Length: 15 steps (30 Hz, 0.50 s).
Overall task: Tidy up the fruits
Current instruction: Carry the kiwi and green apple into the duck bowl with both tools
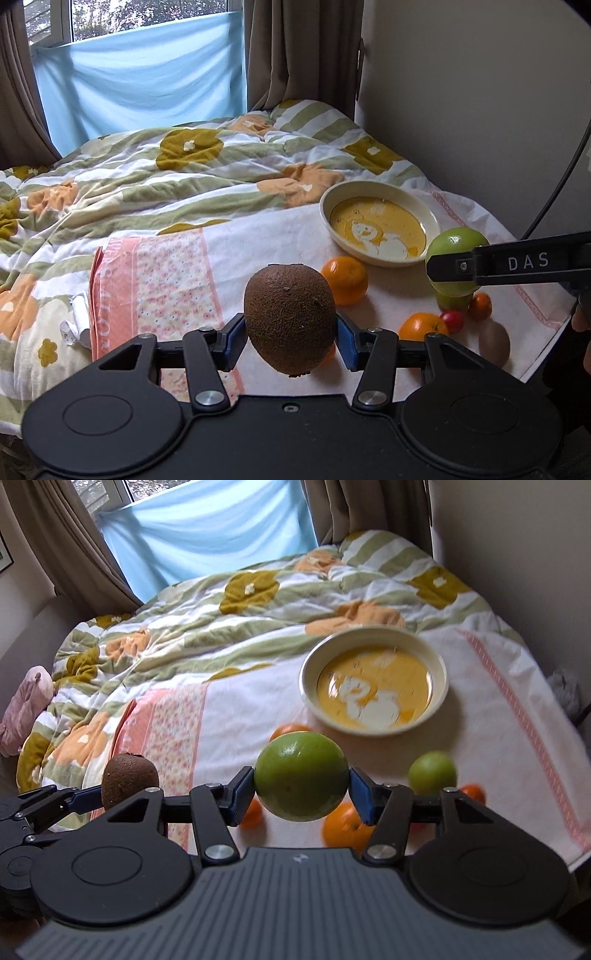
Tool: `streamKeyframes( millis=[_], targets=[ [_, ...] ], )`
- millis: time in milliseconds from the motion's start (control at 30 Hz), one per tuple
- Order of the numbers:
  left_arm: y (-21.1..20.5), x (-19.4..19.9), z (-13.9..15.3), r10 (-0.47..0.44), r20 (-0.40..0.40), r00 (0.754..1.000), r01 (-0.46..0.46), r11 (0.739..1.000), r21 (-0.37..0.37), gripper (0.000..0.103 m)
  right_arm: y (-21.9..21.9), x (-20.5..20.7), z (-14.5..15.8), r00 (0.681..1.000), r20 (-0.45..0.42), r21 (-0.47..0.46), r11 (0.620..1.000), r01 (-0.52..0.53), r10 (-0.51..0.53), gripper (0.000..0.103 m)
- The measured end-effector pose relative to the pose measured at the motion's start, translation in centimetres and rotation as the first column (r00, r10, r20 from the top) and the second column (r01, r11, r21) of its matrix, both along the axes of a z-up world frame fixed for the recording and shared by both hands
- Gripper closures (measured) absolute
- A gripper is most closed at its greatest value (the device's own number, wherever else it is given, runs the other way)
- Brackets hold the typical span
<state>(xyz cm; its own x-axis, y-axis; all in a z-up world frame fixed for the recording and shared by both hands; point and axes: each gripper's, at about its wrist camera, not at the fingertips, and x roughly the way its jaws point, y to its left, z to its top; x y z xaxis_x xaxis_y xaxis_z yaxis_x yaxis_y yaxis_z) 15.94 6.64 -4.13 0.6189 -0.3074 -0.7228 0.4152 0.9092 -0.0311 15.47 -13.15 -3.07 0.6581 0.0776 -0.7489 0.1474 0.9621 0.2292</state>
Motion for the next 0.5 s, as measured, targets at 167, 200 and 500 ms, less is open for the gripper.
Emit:
streamKeyframes(
  millis=[167, 200, 500],
  targets=[
    [-3.8, 1.6, 2.1, 0.053, 0.031, 0.998, -0.052, 0.998, -0.025, 0.048, -4.5, 2.4, 2.1, 0.998, 0.046, -0.015, 0.999, -0.047, 0.048, 0.033],
    [-4.7, 2.1, 2.3, 0.060, 0.039, 0.997, -0.059, 0.998, -0.027, 0.048, -5.3, 3.0, 2.3, 0.997, 0.054, -0.016, 0.998, -0.058, 0.058, 0.033],
    [-11.5, 8.0, 2.6, 0.136, 0.051, 0.989, -0.134, 0.989, -0.056, 0.048, -12.6, 10.0, 1.5, 0.986, 0.049, -0.062, 0.986, -0.154, 0.157, 0.033]
  ],
)
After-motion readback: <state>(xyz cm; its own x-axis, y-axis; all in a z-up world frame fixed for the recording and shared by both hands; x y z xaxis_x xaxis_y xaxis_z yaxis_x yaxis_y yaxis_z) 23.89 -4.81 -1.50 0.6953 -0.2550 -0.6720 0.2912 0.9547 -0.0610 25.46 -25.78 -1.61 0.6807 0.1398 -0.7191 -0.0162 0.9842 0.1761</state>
